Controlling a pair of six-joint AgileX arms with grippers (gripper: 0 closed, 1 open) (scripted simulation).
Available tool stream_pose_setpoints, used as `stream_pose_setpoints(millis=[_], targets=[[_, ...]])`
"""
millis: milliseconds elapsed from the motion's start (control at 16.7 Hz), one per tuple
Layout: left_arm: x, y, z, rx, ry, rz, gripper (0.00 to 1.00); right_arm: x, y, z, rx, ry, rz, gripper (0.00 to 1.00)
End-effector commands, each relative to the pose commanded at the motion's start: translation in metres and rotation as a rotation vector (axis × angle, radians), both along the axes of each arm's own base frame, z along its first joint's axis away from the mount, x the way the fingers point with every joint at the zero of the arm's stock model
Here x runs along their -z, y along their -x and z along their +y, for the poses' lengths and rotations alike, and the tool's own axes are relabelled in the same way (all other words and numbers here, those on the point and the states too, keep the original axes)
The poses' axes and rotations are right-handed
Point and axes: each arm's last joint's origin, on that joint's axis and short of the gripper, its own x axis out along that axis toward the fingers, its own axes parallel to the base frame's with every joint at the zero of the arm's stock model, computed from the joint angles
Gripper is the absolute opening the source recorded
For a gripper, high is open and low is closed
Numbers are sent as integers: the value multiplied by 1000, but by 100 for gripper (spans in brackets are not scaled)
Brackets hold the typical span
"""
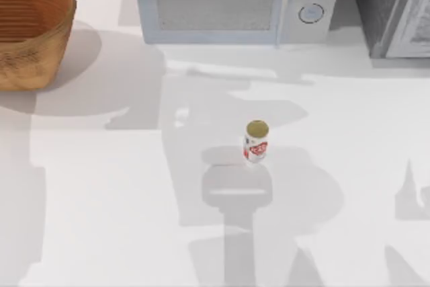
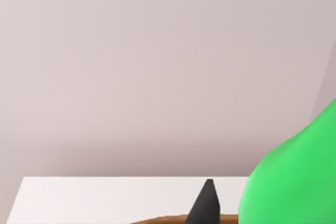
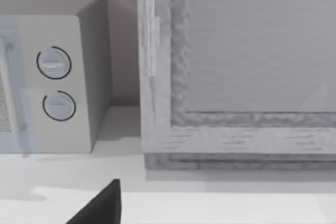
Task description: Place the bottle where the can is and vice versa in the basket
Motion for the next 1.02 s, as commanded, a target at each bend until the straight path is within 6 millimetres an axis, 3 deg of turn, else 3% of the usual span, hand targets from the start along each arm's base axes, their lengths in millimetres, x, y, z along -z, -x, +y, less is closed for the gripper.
stream_pose_setpoints(millis=[1020], targets=[[46, -48, -2, 4, 2, 3, 0, 0, 0, 0, 0, 0, 0, 100]])
